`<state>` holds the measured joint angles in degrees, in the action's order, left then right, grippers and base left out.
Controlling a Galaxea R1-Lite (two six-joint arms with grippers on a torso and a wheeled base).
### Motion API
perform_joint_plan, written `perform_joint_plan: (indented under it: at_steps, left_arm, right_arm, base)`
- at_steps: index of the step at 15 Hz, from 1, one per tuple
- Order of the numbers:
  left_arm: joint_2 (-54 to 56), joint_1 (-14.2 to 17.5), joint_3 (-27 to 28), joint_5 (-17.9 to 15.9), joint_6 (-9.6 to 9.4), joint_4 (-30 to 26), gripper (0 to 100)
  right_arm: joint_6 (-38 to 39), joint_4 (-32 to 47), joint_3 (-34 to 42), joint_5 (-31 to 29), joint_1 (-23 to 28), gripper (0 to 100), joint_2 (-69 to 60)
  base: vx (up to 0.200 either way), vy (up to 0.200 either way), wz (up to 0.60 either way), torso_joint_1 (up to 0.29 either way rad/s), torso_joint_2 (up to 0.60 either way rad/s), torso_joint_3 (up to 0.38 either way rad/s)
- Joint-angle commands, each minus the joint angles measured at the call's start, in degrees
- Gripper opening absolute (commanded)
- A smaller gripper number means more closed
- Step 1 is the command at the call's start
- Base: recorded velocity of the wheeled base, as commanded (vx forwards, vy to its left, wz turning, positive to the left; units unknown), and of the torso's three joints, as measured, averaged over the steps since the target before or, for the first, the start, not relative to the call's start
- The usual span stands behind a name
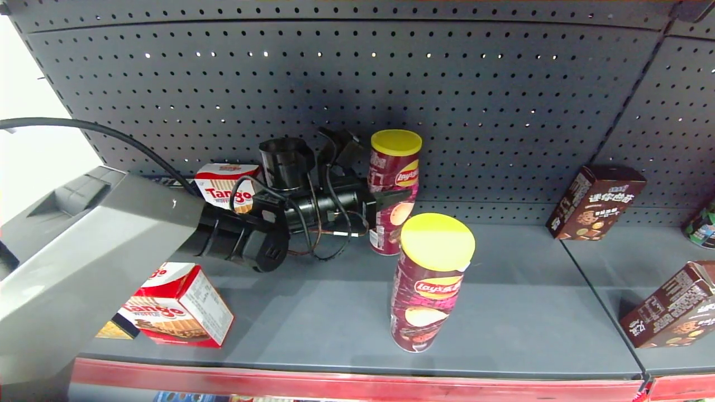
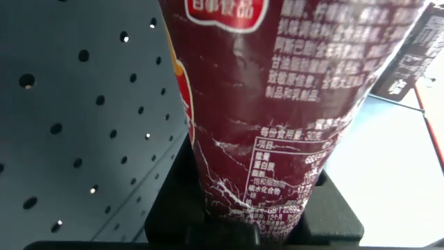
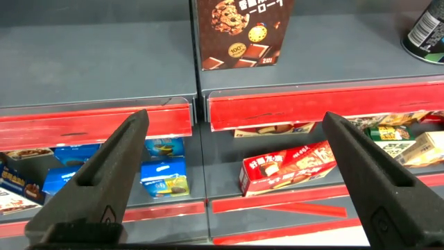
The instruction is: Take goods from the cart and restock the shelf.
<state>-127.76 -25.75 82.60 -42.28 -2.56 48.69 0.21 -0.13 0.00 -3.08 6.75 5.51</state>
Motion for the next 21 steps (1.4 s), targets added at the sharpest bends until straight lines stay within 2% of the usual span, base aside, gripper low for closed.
perform_joint_plan:
  at_steps: [1, 9, 10, 14, 16, 17, 21]
  left_arm:
    - [-1.5, 0.0, 1.4, 0.0, -0.16, 0.1, 0]
    - [-3.6, 0.0, 1.9, -0.1, -1.04, 1.2, 0]
    - [-3.6, 0.0, 1.8, -0.1, -1.22, 1.3, 100]
    - [-2.5, 0.2, 1.2, 0.1, -0.87, 0.2, 100]
    - [0.0, 0.4, 0.2, 0.2, -0.87, -2.4, 100]
    - [2.8, 0.5, -0.1, 0.6, -0.87, -7.4, 100]
    - [8.1, -0.1, -0.2, 4.4, -0.96, -16.8, 100]
  right_arm:
    - [0.0, 0.0, 0.0, 0.0, 0.0, 100, 0.1]
    - [0.0, 0.0, 0.0, 0.0, 0.1, 100, 0.1]
    - [0.0, 0.0, 0.0, 0.0, 0.0, 100, 0.1]
    - [0.0, 0.0, 0.0, 0.0, 0.0, 100, 0.1]
    - [0.0, 0.0, 0.0, 0.0, 0.0, 100, 0.1]
    - [0.0, 0.0, 0.0, 0.0, 0.0, 100, 0.1]
    - [0.0, 0.0, 0.0, 0.0, 0.0, 100, 0.1]
  base:
    - [0.000, 0.000, 0.00, 0.000, 0.00, 0.000]
    - [0.000, 0.000, 0.00, 0.000, 0.00, 0.000]
    - [0.000, 0.000, 0.00, 0.000, 0.00, 0.000]
    - [0.000, 0.000, 0.00, 0.000, 0.00, 0.000]
    - [0.000, 0.000, 0.00, 0.000, 0.00, 0.000]
    - [0.000, 0.000, 0.00, 0.000, 0.00, 0.000]
    - [0.000, 0.000, 0.00, 0.000, 0.00, 0.000]
